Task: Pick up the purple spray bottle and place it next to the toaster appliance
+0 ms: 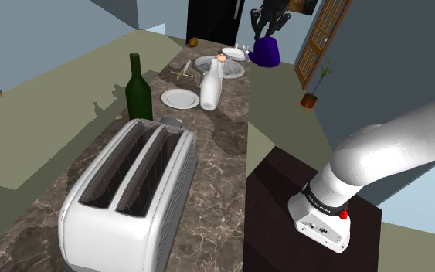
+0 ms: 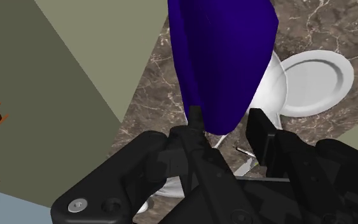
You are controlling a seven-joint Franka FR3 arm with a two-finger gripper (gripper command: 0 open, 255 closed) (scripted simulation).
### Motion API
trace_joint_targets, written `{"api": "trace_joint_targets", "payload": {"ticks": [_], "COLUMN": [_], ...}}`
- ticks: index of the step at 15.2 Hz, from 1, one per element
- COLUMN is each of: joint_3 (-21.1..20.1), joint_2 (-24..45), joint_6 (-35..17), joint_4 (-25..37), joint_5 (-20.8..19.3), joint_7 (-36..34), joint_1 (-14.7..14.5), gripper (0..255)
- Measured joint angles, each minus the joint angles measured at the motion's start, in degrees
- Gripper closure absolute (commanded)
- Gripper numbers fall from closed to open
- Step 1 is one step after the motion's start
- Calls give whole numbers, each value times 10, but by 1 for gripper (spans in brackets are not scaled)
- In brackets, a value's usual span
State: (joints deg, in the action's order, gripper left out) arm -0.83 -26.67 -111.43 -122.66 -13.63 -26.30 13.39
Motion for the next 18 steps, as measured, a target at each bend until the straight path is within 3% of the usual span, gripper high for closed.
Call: {"api": "trace_joint_targets", "payload": {"ticks": [8,18], "joint_3": [-63,-157], "joint_2": [-132,-249], "joint_6": [52,147], "joint_4": [-96,-138], "joint_5": [25,89], "joint_7": [-69,-162], "joint_1": [-32,-85], "gripper": [255,255]}}
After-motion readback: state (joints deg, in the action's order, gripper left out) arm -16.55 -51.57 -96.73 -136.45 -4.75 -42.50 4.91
